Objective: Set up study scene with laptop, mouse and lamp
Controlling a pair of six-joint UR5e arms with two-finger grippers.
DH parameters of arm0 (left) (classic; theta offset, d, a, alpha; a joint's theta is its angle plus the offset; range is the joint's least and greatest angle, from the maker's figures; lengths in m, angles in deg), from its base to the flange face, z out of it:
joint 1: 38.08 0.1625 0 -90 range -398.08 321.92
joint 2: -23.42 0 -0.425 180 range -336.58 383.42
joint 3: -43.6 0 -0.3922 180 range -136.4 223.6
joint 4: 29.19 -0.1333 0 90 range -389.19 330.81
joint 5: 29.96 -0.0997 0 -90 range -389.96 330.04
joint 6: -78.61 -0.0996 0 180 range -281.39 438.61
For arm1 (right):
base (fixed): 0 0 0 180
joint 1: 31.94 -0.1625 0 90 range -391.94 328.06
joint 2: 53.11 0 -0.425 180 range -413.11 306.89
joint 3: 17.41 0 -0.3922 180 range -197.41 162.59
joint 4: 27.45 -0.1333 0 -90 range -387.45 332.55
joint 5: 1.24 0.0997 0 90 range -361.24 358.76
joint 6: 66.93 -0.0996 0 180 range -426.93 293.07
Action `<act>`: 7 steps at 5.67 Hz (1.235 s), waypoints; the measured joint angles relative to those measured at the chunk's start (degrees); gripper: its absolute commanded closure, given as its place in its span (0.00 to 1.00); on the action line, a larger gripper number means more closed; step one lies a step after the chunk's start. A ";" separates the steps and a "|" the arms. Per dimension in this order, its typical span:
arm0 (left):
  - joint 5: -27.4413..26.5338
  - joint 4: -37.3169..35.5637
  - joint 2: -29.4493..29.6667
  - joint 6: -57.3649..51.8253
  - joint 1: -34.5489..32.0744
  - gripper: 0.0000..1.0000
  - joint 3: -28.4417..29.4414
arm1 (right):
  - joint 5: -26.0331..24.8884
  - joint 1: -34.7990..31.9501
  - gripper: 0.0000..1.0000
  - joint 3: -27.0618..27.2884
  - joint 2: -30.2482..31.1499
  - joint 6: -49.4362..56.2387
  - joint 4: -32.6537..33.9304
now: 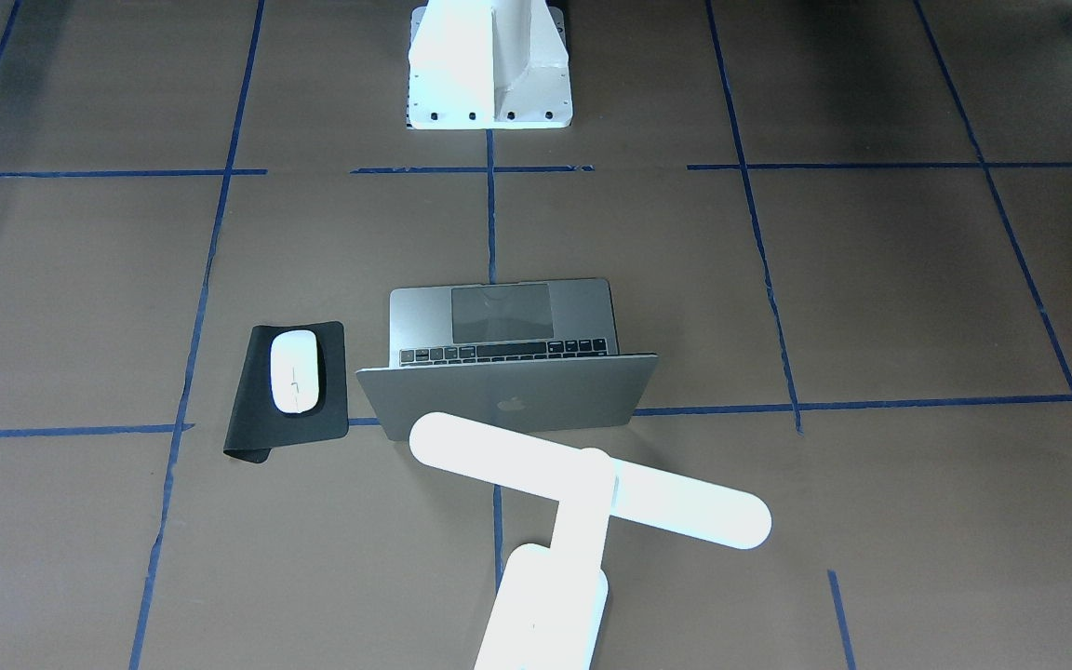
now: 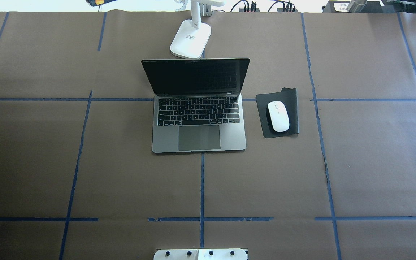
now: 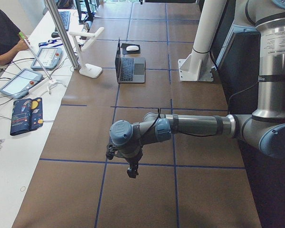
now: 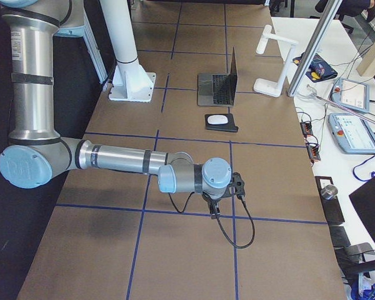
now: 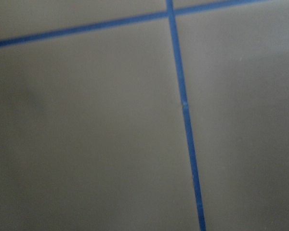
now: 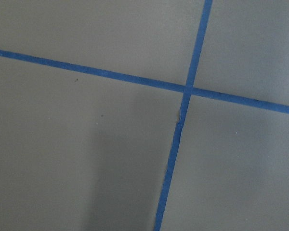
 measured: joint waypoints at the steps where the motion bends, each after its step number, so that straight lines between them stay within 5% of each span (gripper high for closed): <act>1: 0.85 0.00 -0.06 0.91 -0.02 0.00 0.65 | -0.18 0.05 0.00 0.01 1.50 2.16 0.14; 3: 3.58 0.11 0.12 4.78 0.04 0.00 0.68 | -0.63 1.07 0.00 0.33 2.62 4.94 1.29; 7: 3.74 4.60 0.27 5.92 0.21 0.00 0.72 | -5.11 0.43 0.00 11.11 1.86 13.01 21.81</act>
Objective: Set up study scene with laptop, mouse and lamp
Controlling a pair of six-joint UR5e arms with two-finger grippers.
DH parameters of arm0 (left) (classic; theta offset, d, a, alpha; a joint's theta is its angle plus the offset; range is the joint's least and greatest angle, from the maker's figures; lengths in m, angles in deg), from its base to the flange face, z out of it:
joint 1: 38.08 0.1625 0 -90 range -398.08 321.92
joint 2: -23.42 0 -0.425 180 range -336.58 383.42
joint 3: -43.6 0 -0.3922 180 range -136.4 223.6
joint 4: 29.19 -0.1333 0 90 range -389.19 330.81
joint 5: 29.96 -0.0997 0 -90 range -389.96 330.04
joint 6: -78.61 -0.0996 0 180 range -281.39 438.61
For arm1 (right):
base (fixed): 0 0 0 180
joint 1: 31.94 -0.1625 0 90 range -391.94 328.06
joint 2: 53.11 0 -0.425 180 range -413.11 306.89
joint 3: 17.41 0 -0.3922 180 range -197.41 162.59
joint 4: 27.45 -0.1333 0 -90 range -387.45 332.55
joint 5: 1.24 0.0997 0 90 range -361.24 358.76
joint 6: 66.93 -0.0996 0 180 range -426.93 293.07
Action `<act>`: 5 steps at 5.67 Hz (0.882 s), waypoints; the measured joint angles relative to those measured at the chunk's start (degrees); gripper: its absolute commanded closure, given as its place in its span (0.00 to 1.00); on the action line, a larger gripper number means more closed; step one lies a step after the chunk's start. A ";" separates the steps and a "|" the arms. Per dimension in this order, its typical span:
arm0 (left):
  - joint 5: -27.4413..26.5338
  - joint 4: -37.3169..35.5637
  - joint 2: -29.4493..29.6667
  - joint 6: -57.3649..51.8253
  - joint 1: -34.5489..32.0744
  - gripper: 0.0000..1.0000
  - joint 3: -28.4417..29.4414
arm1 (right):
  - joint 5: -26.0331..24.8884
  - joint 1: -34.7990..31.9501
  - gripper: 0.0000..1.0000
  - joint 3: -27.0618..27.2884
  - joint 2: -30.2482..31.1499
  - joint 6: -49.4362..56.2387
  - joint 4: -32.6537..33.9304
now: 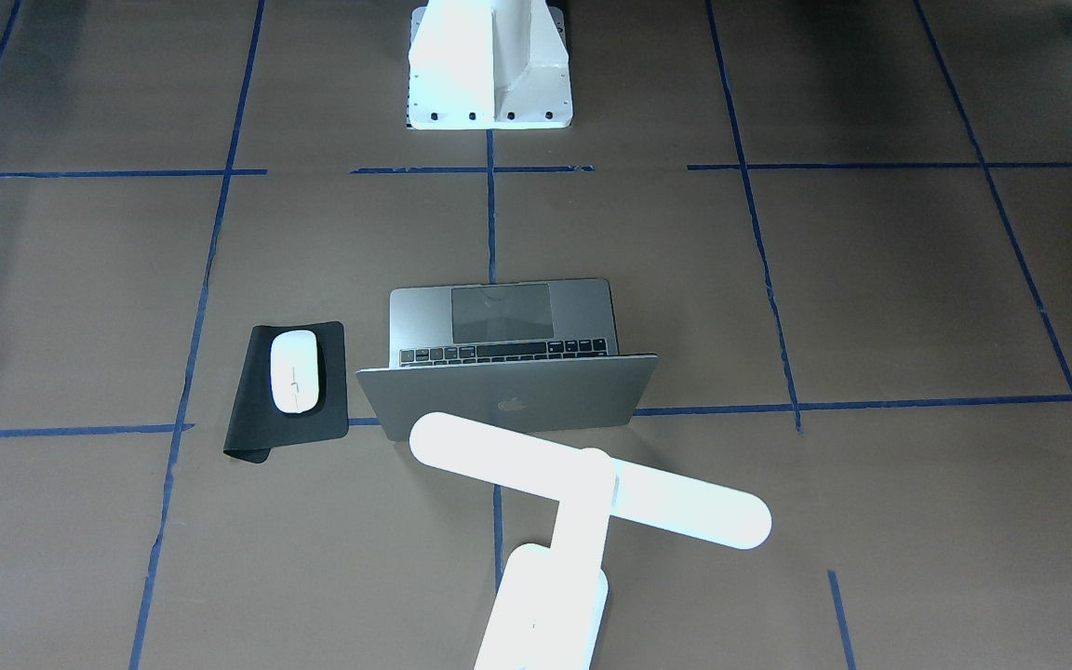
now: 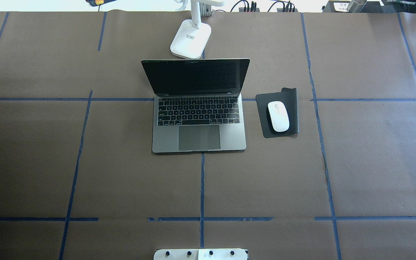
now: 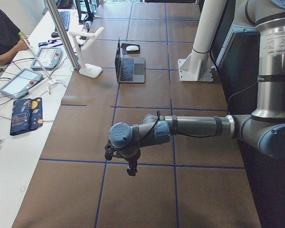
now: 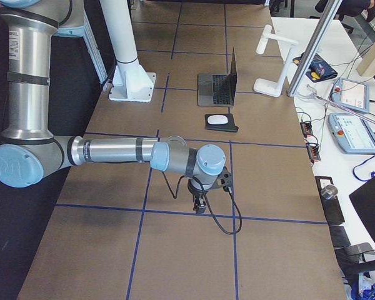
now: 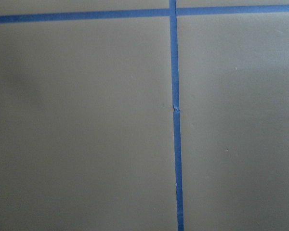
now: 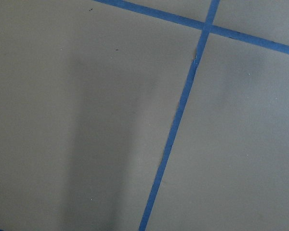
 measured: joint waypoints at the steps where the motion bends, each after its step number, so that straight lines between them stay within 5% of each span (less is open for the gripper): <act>1: -0.04 2.66 -0.27 0.04 -0.02 0.00 0.42 | -0.37 -0.25 0.00 0.16 -0.22 0.84 0.43; 5: -0.38 2.81 0.81 0.30 0.06 0.00 -0.95 | -0.43 -0.51 0.00 0.08 -0.47 0.61 0.34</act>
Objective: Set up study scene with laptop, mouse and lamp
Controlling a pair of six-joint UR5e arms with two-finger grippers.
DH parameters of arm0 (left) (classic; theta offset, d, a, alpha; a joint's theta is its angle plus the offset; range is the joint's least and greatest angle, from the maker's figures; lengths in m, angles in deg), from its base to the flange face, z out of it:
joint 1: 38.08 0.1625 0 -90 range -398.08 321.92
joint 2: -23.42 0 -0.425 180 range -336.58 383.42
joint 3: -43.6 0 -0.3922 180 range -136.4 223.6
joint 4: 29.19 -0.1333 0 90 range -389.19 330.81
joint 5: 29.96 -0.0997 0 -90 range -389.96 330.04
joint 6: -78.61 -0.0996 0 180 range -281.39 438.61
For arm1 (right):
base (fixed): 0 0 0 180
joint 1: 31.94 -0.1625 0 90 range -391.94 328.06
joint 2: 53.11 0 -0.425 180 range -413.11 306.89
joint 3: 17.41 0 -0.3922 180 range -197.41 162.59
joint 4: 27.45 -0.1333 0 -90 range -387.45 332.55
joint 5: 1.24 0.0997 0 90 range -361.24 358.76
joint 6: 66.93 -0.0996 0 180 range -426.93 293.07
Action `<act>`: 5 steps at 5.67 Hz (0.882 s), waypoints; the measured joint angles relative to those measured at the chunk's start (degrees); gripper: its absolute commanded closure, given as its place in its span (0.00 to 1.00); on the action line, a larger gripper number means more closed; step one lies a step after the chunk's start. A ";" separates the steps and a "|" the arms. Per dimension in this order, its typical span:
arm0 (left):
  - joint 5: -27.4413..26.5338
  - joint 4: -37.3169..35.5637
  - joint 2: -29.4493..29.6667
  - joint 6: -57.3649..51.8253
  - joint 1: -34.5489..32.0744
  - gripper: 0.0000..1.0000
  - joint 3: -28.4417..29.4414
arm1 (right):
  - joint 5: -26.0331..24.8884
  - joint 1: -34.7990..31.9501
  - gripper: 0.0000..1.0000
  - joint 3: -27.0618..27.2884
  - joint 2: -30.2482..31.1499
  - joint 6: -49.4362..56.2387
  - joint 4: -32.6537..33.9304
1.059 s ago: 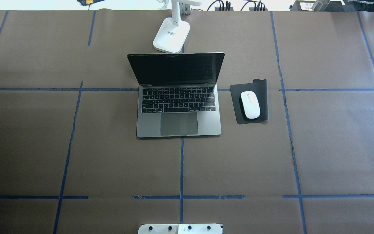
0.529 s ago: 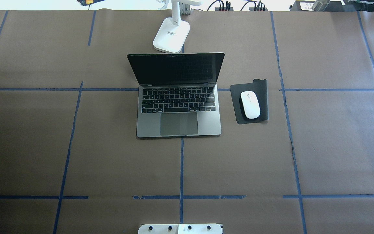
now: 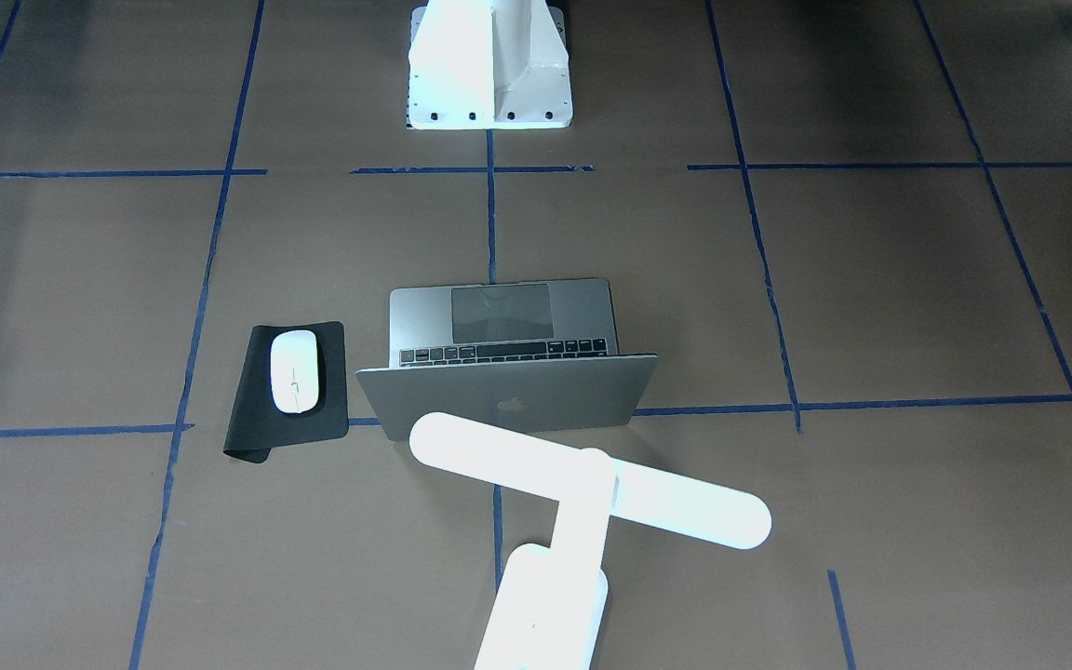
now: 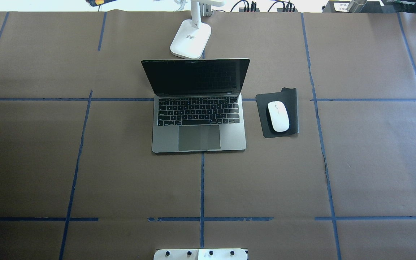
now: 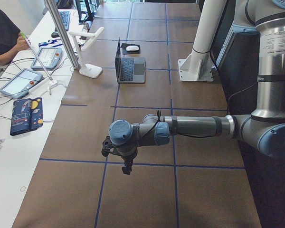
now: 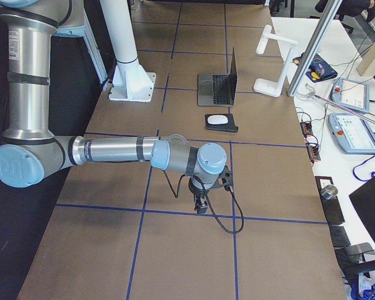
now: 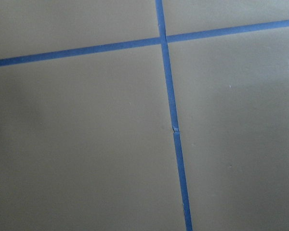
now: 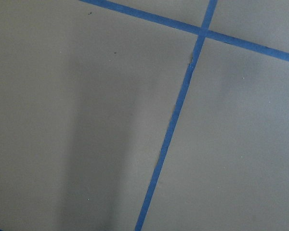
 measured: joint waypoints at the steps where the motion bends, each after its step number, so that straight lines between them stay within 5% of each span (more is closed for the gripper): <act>1: -0.09 -2.68 0.21 0.06 0.06 0.00 -1.77 | -0.25 0.00 0.00 0.01 0.10 0.16 -0.02; 5: -3.04 -5.78 -0.11 -0.24 0.02 0.00 -4.60 | 0.78 -2.16 0.00 0.31 -1.04 -0.28 0.28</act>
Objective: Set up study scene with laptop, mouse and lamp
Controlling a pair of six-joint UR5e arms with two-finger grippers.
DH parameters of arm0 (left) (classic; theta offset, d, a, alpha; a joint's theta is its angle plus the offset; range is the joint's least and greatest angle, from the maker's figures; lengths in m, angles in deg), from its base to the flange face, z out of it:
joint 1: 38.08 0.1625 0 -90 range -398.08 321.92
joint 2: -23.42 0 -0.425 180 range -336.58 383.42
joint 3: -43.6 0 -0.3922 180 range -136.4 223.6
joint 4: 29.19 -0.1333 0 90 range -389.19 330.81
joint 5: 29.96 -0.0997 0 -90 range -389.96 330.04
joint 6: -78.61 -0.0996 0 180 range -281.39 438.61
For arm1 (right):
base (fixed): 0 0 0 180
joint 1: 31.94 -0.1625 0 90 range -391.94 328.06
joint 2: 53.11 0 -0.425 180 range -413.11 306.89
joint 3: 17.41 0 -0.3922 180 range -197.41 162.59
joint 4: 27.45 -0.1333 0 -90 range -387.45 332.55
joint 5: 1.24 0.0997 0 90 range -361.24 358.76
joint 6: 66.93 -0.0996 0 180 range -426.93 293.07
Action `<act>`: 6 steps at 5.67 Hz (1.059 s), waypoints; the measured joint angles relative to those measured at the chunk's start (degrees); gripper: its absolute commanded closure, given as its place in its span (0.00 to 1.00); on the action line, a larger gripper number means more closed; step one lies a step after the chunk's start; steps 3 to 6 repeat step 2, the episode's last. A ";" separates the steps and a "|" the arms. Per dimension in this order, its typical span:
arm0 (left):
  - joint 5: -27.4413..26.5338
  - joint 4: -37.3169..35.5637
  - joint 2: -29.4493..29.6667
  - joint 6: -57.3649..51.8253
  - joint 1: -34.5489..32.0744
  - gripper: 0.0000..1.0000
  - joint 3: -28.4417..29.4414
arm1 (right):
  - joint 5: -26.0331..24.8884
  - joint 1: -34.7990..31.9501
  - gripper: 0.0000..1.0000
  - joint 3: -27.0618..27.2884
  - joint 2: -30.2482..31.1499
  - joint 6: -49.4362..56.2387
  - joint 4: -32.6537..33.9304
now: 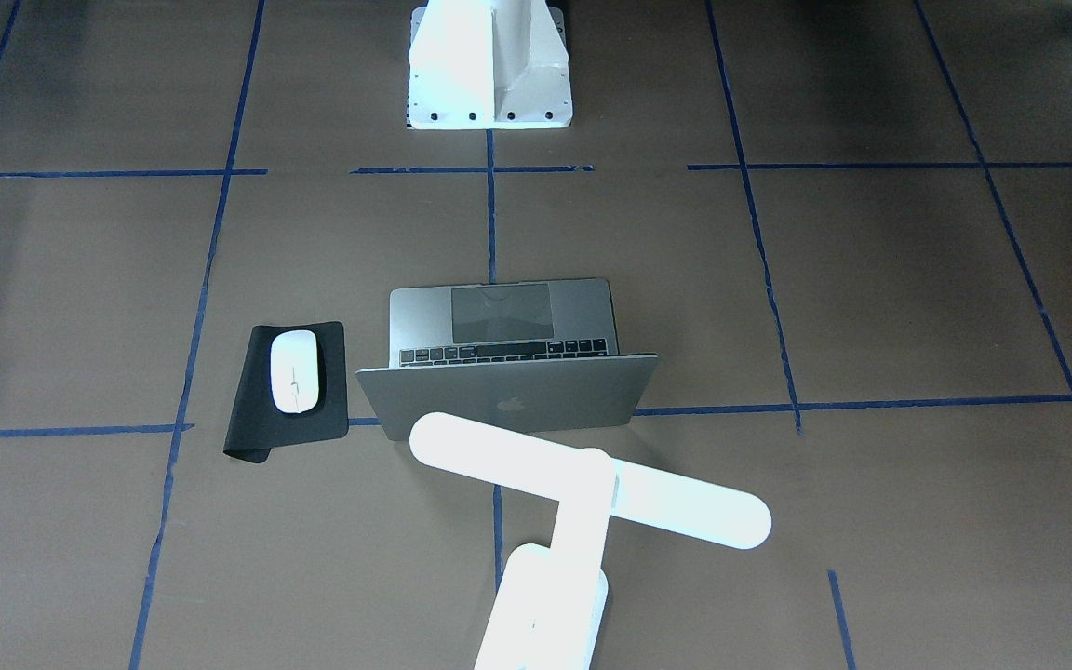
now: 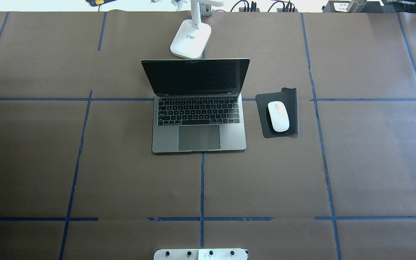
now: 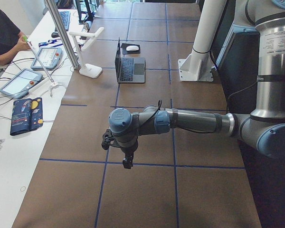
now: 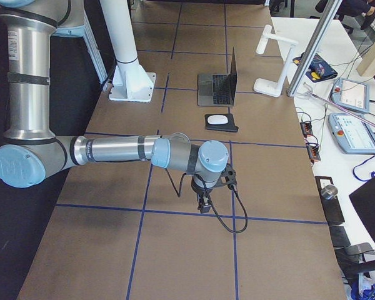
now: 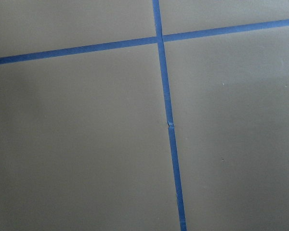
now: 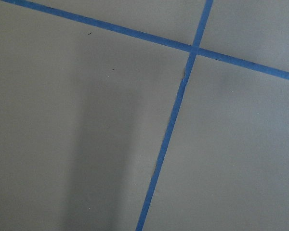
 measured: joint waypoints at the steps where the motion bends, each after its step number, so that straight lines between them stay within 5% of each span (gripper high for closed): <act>1: -0.07 -0.03 -0.07 -0.07 0.01 0.00 -0.54 | 0.28 -0.29 0.00 0.05 0.00 -0.01 -0.01; 6: -0.29 -0.01 -0.26 -0.09 0.09 0.00 -1.11 | 0.34 -0.36 0.00 0.10 0.05 0.02 -0.15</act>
